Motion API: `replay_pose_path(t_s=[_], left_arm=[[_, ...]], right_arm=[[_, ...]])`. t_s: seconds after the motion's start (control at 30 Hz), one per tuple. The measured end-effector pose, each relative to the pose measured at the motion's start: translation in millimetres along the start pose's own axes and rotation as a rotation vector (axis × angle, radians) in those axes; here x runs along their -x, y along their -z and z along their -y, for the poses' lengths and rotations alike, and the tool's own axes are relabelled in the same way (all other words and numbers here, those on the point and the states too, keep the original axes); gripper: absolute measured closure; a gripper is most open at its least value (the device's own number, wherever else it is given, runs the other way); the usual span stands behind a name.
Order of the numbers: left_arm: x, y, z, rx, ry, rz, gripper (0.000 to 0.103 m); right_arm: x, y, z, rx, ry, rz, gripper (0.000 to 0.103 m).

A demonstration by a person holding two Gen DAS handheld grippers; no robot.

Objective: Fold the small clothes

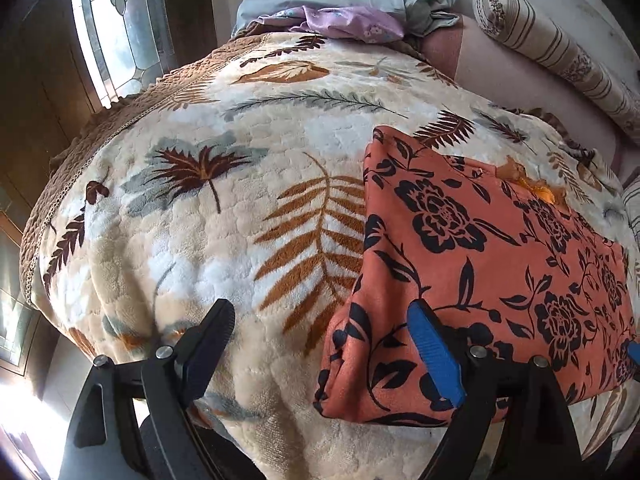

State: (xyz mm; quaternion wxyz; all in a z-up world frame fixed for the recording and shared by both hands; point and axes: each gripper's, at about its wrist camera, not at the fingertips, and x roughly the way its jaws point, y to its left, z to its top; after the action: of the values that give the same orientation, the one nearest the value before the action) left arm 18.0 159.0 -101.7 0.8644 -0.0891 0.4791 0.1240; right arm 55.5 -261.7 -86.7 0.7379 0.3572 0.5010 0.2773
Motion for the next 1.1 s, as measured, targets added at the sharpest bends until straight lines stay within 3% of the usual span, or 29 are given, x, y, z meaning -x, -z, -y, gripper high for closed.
replay_pose_path(t_s=[0.07,0.13,0.37,0.7,0.9,1.03,1.1], left_arm=[[-23.2,3.6,0.4,-0.02,-0.034,-0.087,0.014],[-24.1,4.7,-1.3,-0.012,-0.029,-0.078,0.01],[17.4,-7.6,2.3,0.004,0.017,0.017,0.011],[44.9,-10.6,57.4,-0.103,0.109,0.073,0.011],[45.8,-20.6,105.4,-0.183,0.18,0.091,0.011],[28.4,-31.4,133.0,-0.2,0.236,0.058,0.011],[11.4,-32.6,143.6,-0.215,0.209,0.042,0.011]], right_arm=[[-26.2,2.5,9.4,-0.024,0.007,-0.047,0.01],[-45.1,6.8,25.7,-0.08,0.055,-0.079,0.01],[-17.9,10.9,-8.1,-0.009,0.025,-0.021,0.01],[24.0,59.6,38.9,-0.171,0.057,0.064,0.01],[51.7,59.3,68.5,-0.264,0.083,0.142,0.01],[57.9,57.3,76.4,-0.28,0.096,0.154,0.01],[59.4,58.8,79.6,-0.294,0.099,0.161,0.01]])
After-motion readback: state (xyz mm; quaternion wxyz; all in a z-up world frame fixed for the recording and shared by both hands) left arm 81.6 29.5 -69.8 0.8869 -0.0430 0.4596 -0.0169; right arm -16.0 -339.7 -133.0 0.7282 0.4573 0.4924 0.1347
